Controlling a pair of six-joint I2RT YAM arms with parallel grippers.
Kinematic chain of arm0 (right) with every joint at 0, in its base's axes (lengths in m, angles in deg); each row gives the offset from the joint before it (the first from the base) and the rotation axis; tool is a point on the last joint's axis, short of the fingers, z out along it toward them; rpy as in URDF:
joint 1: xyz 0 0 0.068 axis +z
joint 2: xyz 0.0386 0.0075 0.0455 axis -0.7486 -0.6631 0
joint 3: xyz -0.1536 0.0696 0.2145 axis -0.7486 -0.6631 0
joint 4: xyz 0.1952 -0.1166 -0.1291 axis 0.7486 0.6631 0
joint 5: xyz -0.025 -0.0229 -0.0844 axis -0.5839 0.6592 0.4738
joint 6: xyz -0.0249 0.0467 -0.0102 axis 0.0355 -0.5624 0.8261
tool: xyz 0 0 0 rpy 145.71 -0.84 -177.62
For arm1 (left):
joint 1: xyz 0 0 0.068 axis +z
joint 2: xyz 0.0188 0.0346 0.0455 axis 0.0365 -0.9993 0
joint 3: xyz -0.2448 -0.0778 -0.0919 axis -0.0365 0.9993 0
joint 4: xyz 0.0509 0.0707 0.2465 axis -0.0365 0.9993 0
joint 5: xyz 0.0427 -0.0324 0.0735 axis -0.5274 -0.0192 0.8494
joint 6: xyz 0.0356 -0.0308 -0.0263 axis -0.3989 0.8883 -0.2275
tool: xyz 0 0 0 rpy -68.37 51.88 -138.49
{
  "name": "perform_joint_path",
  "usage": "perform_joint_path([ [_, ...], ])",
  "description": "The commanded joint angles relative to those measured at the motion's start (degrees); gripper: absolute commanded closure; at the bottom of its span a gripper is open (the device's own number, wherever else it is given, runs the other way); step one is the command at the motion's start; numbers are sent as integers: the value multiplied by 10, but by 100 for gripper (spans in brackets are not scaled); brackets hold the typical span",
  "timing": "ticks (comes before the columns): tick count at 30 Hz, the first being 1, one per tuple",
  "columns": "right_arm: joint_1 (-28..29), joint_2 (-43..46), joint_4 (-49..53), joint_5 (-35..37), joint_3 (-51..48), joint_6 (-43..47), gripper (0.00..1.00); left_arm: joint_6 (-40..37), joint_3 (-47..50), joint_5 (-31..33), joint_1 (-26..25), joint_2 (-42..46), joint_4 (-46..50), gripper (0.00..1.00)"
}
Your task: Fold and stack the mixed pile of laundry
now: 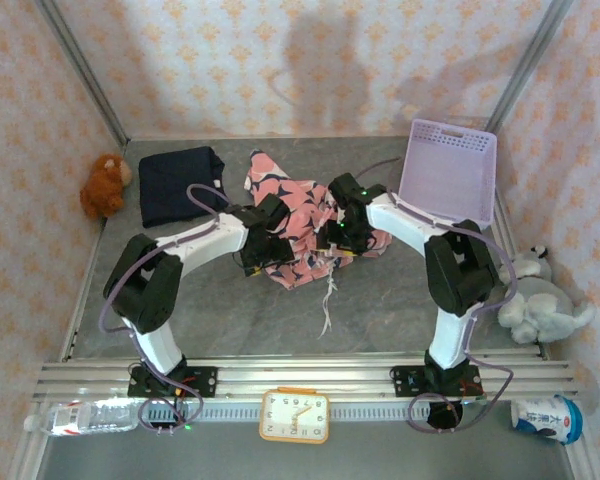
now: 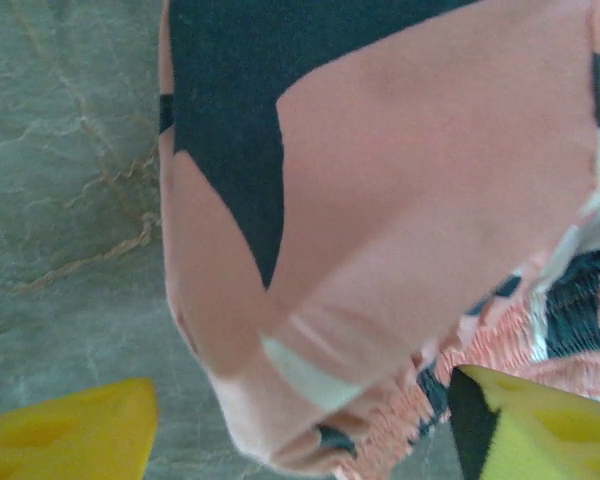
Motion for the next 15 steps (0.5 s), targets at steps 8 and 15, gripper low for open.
perform_joint_path([
  [8, -6, -57, 19, 99, 66, -43, 88, -26, -71, 7, 15, -106, -6, 84],
  [15, -38, -35, 34, 73, 129, -37, 100, -27, -115, 19, 63, -46, -10, 100],
])
